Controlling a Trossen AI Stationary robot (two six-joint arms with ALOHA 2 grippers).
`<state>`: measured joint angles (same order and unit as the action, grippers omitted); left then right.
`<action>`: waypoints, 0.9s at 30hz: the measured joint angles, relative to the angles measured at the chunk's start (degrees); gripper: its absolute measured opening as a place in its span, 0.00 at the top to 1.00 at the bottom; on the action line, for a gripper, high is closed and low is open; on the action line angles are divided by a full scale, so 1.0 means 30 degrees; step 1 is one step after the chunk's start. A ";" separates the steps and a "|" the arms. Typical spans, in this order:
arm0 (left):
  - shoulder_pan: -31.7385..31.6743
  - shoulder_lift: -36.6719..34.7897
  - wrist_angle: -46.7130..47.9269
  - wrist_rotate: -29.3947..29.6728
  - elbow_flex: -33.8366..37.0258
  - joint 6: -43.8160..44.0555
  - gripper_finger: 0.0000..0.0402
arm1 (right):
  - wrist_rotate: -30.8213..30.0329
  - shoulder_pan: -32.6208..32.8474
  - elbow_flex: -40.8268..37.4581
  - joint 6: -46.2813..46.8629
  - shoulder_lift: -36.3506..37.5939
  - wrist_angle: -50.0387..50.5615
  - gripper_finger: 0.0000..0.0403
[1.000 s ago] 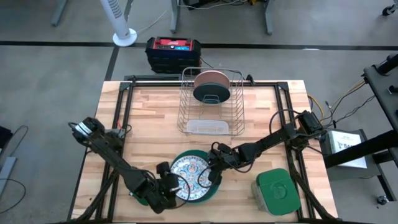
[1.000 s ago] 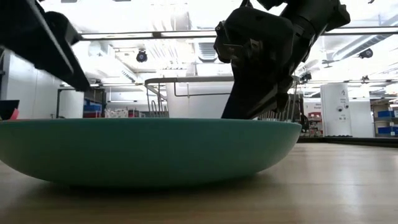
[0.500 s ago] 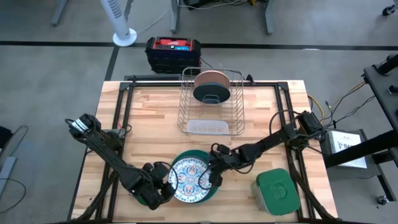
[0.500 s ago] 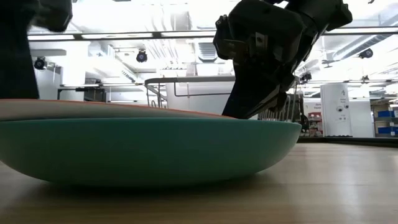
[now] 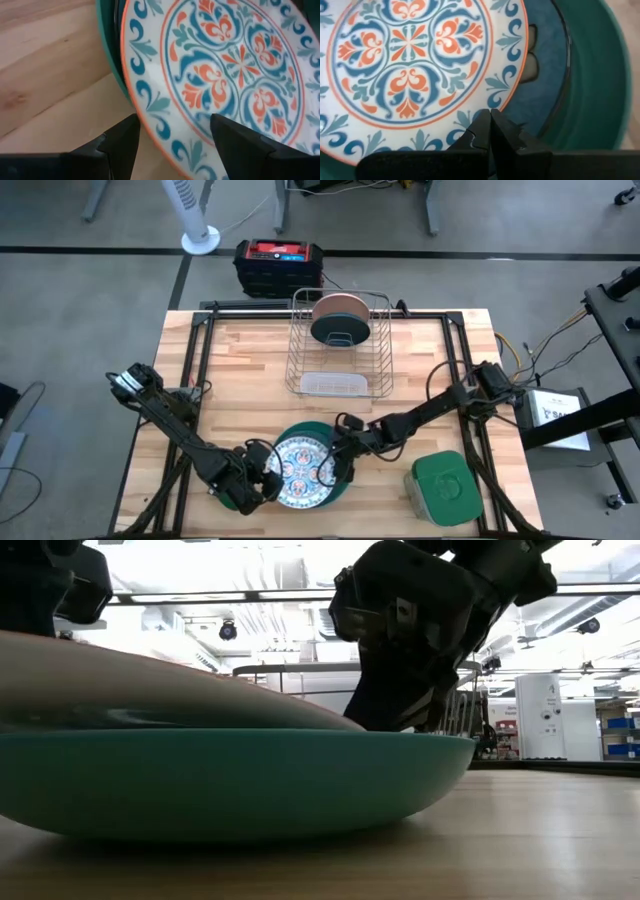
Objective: Sort dishes
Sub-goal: Put the white patterned plate in the dishwasher rack
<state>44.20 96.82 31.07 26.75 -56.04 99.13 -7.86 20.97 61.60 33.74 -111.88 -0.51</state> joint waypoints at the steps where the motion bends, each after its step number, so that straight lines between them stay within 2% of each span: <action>1: -0.0012 0.0000 0.0072 0.0123 0.0009 0.0069 0.42 | 0.0007 0.0000 0.0007 0.0000 -0.0037 -0.0079 1.00; 10: -0.0012 -0.0022 0.0966 0.1175 -0.0315 -0.1329 0.45 | 0.0138 0.0006 -0.0044 -0.0284 -0.0048 -0.0535 1.00; 15: 0.0056 -0.0109 0.2289 0.2909 -0.0940 -0.1409 0.59 | 0.0279 0.0015 -0.0066 -0.0284 -0.0099 -0.0520 1.00; 21: 0.0046 -0.0226 0.3095 0.3283 -0.1440 -0.1363 0.77 | 0.0279 0.0044 -0.0073 -0.0291 -0.0077 -0.0630 1.00; 27: 0.0121 -0.0424 0.3748 0.3978 -0.1448 -0.0690 0.81 | 0.0365 0.0044 -0.0073 -0.0525 -0.0025 -0.0802 1.00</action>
<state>44.56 95.54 42.31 38.68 -60.38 97.06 -6.76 21.10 61.39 32.16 -111.96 -2.92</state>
